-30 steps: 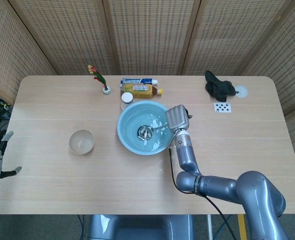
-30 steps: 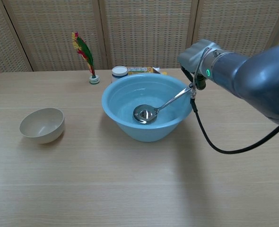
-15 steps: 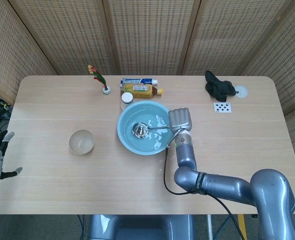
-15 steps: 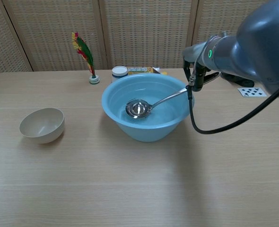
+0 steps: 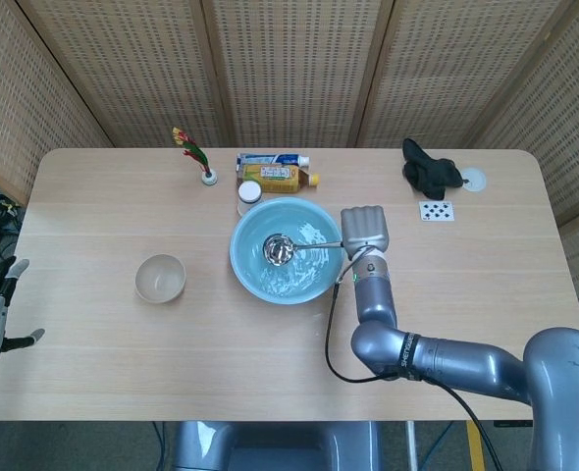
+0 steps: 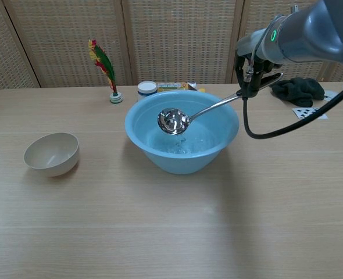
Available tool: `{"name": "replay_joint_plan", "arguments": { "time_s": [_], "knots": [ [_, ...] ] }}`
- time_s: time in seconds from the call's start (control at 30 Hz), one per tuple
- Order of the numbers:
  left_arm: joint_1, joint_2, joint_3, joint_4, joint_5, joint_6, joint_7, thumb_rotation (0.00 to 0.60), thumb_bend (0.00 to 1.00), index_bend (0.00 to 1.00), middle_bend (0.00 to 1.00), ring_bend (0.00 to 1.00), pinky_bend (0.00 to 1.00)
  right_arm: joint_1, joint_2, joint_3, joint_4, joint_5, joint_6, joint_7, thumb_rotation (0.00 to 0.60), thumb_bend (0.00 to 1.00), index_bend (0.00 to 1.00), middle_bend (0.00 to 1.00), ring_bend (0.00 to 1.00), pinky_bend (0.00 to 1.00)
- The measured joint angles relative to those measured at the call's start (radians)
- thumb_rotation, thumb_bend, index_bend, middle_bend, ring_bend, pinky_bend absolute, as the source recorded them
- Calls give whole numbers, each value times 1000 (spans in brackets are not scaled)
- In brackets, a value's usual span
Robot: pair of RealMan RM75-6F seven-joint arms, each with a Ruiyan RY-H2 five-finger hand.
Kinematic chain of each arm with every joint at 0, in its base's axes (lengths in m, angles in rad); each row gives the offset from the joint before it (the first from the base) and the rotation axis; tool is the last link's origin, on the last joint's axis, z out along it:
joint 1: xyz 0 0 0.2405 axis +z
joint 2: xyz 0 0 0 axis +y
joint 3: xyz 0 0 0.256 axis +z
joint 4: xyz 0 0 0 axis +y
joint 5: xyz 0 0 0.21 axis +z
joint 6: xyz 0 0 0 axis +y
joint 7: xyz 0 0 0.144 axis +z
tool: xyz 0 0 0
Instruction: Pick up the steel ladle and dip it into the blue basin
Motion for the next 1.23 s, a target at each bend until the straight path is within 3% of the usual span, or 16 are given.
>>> {"name": "replay_joint_plan", "arguments": {
  "time_s": [0.47,0.8,1.23],
  "knots": [
    [-5,-4,-2,1,-11,-7,7,600,0,0,0,0,0,42,56,20,-25,147,36,-83,600,826,851,1000,1000,1000],
    [-7,-1,-4,4,-17,-13,2,600,0,0,0,0,0,100,96,85,-40,313,84,-173,600,826,851,1000,1000,1000],
    [-8,0,-3,3,-16,-12,-1,600,0,0,0,0,0,132,115,120,-37,368,135,-223,600,824,851,1000,1000,1000]
  ]
}}
